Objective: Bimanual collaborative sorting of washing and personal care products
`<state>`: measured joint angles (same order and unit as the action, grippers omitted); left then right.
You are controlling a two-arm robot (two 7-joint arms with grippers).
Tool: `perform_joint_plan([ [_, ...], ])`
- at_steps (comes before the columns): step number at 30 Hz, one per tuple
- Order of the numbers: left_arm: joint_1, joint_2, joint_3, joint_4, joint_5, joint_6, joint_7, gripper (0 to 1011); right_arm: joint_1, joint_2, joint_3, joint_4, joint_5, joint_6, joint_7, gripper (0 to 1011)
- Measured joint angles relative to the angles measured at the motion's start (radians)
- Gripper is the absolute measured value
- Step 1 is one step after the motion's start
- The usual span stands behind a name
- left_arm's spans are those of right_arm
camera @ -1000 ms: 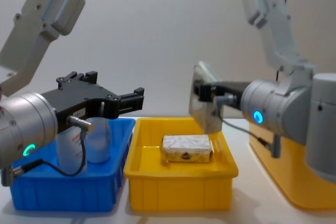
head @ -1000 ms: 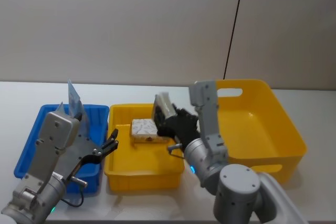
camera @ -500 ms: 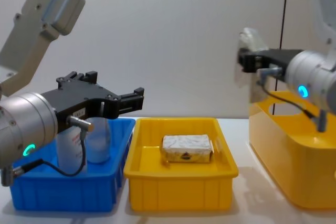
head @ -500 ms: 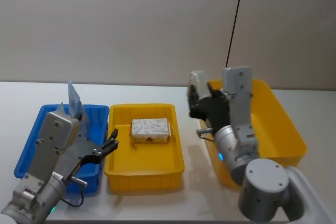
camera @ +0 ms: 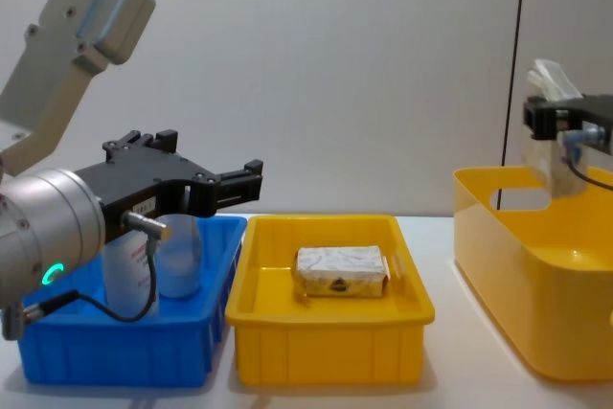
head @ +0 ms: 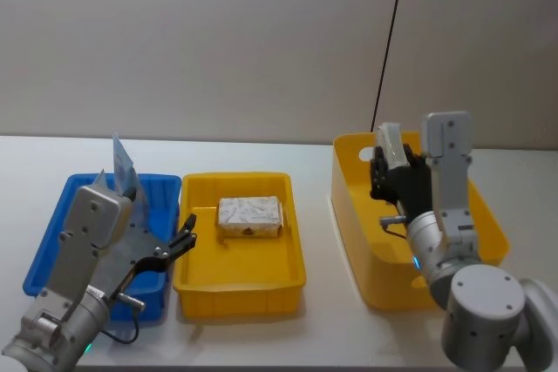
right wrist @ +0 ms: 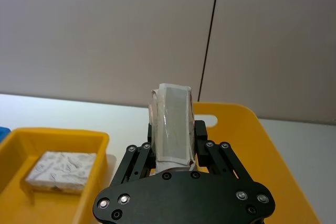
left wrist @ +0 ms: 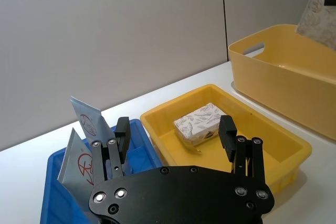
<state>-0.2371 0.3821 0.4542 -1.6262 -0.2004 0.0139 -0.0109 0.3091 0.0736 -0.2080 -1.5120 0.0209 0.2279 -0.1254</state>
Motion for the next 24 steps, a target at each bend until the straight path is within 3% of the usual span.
perform_joint_plan([
  [7, 0.0, 0.0, 0.0, 0.0, 0.0, 0.0, 0.0, 1002, -0.005, 0.01, 0.023, 0.005, 0.001, 0.063, 0.005, 360],
  [16, 0.0, 0.0, 0.0, 0.0, 0.0, 0.0, 0.0, 1001, -0.001, 0.012, 0.037, 0.029, 0.003, 0.101, 0.019, 389],
  [24, 0.0, 0.0, 0.0, 0.0, 0.0, 0.0, 0.0, 1001, 0.002, 0.012, 0.045, 0.039, 0.0, 0.117, 0.025, 695],
])
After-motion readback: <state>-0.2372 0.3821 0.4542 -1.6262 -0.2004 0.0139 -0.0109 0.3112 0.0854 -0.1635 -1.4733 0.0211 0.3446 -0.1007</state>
